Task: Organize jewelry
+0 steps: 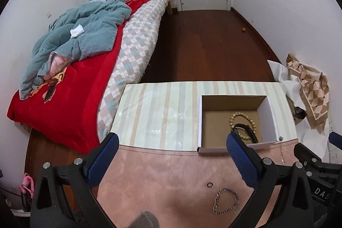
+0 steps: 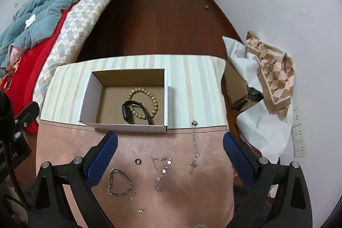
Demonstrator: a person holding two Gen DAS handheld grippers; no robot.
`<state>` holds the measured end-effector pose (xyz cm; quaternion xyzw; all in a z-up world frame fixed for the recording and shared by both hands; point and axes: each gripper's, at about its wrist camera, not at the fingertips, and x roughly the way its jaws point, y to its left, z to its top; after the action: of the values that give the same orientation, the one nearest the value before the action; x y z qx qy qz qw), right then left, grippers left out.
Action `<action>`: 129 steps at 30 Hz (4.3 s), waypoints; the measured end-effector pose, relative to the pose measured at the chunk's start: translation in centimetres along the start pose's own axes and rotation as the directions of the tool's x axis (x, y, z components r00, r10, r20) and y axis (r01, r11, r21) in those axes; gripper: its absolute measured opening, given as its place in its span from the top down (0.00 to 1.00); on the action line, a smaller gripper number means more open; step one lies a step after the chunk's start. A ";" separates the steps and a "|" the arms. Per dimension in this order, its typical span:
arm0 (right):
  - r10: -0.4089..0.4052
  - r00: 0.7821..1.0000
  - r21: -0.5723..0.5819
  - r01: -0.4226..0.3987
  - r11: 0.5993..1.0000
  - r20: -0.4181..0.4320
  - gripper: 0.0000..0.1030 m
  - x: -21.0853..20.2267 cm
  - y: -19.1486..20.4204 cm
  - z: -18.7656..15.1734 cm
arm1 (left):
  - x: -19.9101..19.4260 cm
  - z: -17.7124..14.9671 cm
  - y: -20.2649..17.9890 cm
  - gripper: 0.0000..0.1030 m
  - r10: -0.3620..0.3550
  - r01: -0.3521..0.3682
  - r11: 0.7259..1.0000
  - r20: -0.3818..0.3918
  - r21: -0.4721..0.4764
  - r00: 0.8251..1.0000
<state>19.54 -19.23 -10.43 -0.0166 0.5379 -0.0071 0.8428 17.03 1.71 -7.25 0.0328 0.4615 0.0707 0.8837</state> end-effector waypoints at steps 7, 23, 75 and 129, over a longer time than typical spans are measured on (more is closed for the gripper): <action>-0.009 0.997 0.009 0.008 1.000 0.080 0.03 -5.2 -0.5 -1.7 | -4.7 -1.5 0.6 0.01 -0.017 0.017 1.000 0.050 -0.009 0.999; 0.007 0.981 0.021 -0.012 1.000 0.193 0.03 -13.3 -0.7 -5.6 | -10.0 -4.3 1.6 0.01 -0.038 0.042 0.998 0.101 -0.038 0.994; 0.220 0.968 0.189 -0.195 0.962 -0.121 0.42 12.7 -3.3 -11.5 | 9.3 -11.3 -1.7 0.98 -0.172 0.191 0.980 -0.265 0.048 0.949; 0.306 0.947 0.012 -0.306 0.952 -0.093 0.95 13.3 0.2 9.8 | 15.8 5.3 -5.9 0.95 -0.347 0.375 0.926 -0.297 0.043 0.890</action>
<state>34.00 -19.22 -18.42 0.0663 0.5728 0.1237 0.8076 30.88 -1.59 -17.72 -0.0204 0.5846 -0.1137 0.8031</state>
